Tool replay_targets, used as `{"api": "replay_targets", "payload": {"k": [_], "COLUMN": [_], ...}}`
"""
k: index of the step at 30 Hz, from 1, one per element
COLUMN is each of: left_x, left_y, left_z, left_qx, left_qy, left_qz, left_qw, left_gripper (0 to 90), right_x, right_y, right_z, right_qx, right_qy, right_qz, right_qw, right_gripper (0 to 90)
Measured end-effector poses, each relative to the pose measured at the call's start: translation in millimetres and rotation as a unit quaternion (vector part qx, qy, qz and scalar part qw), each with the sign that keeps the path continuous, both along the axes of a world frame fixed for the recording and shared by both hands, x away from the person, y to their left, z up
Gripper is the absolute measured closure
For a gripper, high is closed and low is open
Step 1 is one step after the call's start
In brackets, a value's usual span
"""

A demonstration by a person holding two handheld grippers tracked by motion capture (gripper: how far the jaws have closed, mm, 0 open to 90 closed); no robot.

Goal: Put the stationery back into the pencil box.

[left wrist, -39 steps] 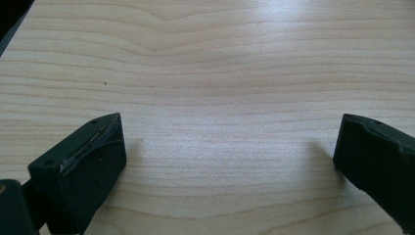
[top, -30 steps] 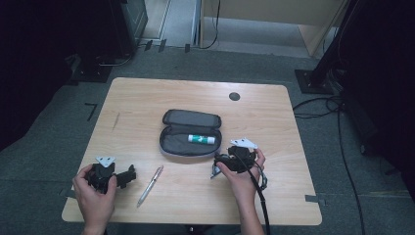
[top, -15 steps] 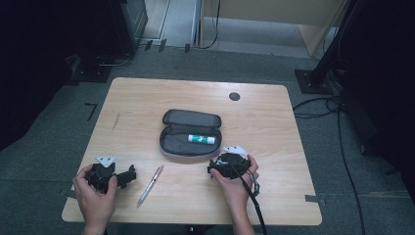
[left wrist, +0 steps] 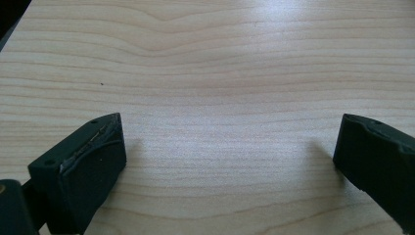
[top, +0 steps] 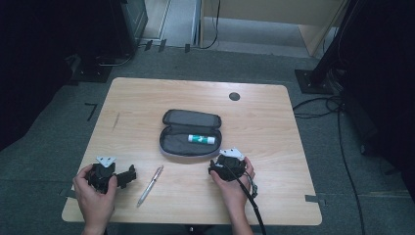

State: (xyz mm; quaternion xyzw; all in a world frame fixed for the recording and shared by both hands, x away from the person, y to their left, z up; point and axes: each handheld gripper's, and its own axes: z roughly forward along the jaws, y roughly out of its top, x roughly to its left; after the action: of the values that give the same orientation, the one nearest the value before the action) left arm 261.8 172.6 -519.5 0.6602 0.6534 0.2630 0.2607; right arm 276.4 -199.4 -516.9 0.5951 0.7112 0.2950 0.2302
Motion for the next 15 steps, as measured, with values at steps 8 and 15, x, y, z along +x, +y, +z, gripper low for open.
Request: {"api": "replay_targets", "payload": {"k": [8, 15], "left_x": [0.0, 0.0], "left_y": [-0.2, -0.5], "left_z": [-0.1, 0.0], "left_qx": [0.0, 0.001], "left_qy": [0.0, 0.0], "left_qz": [0.0, 0.0], "left_qw": [1.0, 1.0], "left_gripper": [0.0, 0.0], "right_x": [-6.4, -10.2], "right_y": [-13.1, -26.5], "right_z": [-0.2, -0.2], "right_qx": [0.004, 0.008], "right_qy": [-0.001, 0.0], "right_qz": [0.034, 0.074], "right_qw": [0.9994, 0.9972], "right_gripper": [22.9, 23.2]}}
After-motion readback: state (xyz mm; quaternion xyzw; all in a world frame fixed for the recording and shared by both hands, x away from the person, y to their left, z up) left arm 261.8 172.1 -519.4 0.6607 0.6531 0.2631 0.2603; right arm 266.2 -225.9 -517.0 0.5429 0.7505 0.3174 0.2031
